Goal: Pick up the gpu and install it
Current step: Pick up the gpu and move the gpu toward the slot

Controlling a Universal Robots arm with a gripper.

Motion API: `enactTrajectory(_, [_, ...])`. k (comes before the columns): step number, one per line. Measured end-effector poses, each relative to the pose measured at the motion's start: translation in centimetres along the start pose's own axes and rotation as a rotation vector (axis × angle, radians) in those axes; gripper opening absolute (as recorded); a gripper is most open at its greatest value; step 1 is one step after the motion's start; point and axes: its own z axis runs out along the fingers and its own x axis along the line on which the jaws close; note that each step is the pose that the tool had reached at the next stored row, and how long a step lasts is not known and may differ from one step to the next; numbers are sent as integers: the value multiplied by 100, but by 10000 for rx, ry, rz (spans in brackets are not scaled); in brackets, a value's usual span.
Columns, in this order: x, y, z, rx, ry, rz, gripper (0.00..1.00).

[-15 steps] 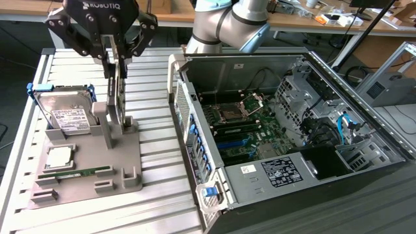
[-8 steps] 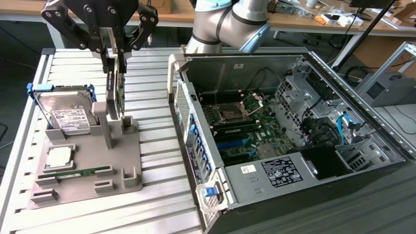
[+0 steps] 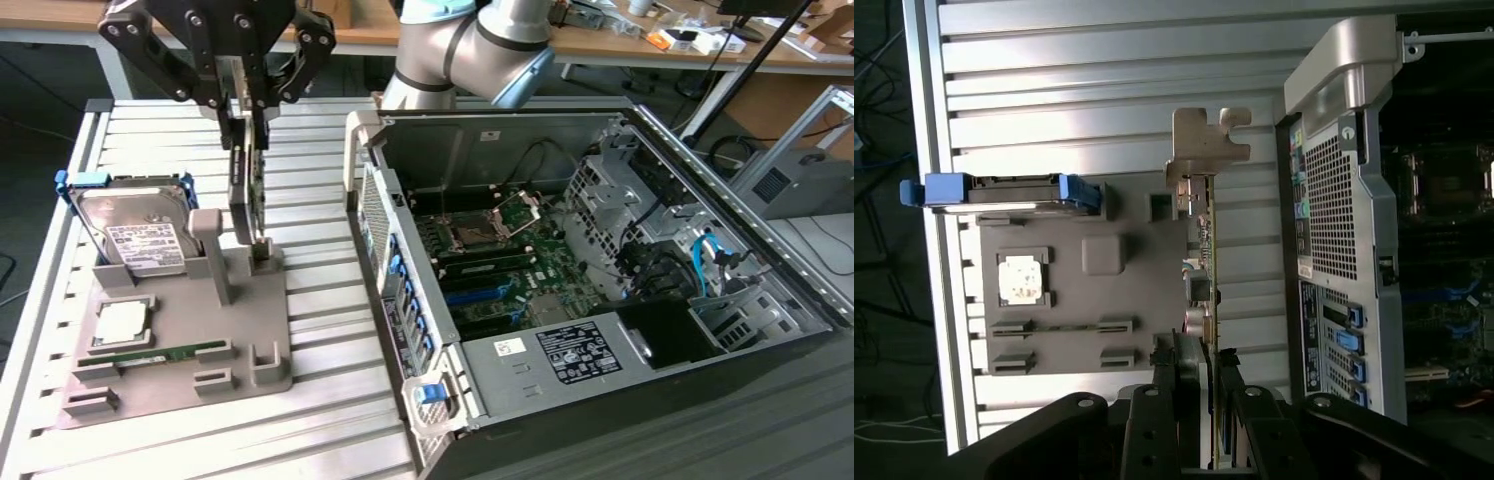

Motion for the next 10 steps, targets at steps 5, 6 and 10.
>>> enactTrajectory(5, [-80,6,2,10,-1,-1,27])
enactTrajectory(6, [-89,7,2,13,-1,-1,27])
enactTrajectory(10, [-131,10,4,21,-1,-1,27])
